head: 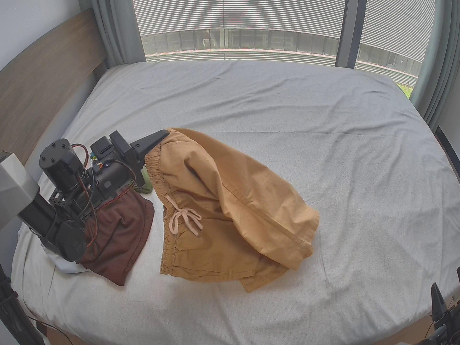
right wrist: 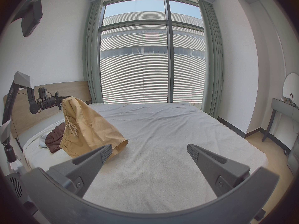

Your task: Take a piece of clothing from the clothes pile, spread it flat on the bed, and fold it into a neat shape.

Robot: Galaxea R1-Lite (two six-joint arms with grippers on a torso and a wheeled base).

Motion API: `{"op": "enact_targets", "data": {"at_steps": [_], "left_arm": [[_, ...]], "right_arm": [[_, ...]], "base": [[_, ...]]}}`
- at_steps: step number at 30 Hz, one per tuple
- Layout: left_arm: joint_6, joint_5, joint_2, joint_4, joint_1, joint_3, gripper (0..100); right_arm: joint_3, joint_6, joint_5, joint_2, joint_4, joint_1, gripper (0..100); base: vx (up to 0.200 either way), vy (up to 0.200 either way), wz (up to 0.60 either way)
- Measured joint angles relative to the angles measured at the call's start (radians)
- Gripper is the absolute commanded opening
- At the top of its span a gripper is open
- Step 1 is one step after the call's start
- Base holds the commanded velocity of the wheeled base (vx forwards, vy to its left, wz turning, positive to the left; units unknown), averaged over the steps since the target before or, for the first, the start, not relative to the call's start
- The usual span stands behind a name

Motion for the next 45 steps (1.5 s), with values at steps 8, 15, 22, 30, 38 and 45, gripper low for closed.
{"op": "enact_targets", "data": {"at_steps": [8,15,22,30,38,45], "left_arm": [[0.116,-0.022,-0.013,0.0,0.061,0.074,0],[0.145,-0.051,0.001,0.0,0.109,0.116,0],[0.274,-0.075,0.031,-0.001,0.151,0.13,0],[0.407,-0.068,0.087,0.001,0.17,0.156,0],[0.413,-0.064,0.109,0.001,0.194,0.159,0],[0.414,-0.064,0.11,0.001,0.194,0.161,0]], "right_arm": [[0.0,-0.001,-0.001,0.0,0.0,0.0,100],[0.0,-0.004,0.001,0.0,-0.001,0.0,100],[0.0,-0.005,0.001,0.0,-0.001,0.0,100],[0.0,0.007,-0.001,0.0,-0.003,0.0,100],[0.0,0.01,-0.011,0.0,-0.011,-0.003,100],[-0.122,0.018,-0.004,0.039,-0.061,-0.005,100]], "base": [[0.0,0.0,0.0],[0.0,0.0,0.0],[0.0,0.0,0.0],[0.0,0.0,0.0],[0.0,0.0,0.0],[0.0,0.0,0.0]]}}
